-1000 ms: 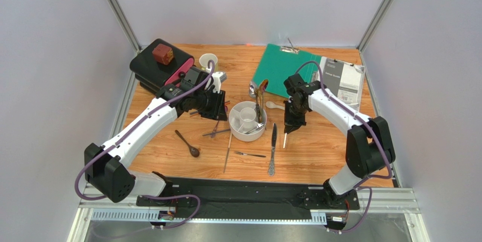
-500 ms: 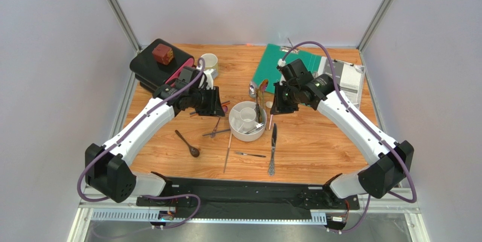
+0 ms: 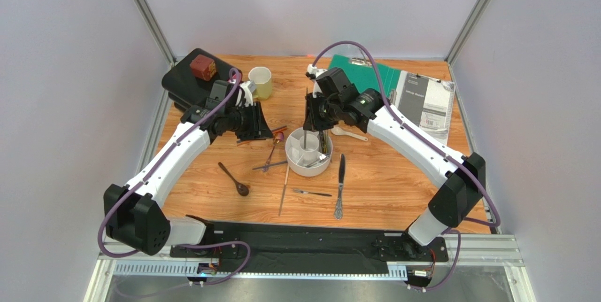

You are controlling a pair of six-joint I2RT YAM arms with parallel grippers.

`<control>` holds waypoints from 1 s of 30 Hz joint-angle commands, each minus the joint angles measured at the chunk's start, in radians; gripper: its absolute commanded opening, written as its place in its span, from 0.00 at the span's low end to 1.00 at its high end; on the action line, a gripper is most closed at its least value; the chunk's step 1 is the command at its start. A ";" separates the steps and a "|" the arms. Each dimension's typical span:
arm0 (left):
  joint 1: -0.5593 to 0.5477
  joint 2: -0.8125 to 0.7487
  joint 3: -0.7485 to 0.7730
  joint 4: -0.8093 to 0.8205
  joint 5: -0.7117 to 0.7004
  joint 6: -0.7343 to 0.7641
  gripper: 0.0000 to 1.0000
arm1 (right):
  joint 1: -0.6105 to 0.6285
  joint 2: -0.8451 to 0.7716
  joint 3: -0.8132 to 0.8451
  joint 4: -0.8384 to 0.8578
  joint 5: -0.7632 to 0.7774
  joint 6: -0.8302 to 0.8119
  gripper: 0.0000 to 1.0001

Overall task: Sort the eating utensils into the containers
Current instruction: Place the chopstick in the storage box.

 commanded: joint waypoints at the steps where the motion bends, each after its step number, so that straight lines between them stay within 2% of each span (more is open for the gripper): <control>1: 0.006 -0.026 -0.018 0.037 0.019 -0.022 0.41 | 0.034 0.057 0.035 0.130 0.022 -0.095 0.00; 15: 0.006 -0.081 -0.064 0.028 0.026 -0.017 0.40 | 0.114 0.103 -0.116 0.325 0.059 -0.097 0.00; 30: 0.008 -0.101 -0.075 0.011 0.020 -0.003 0.40 | 0.129 0.166 -0.162 0.346 0.112 -0.125 0.00</control>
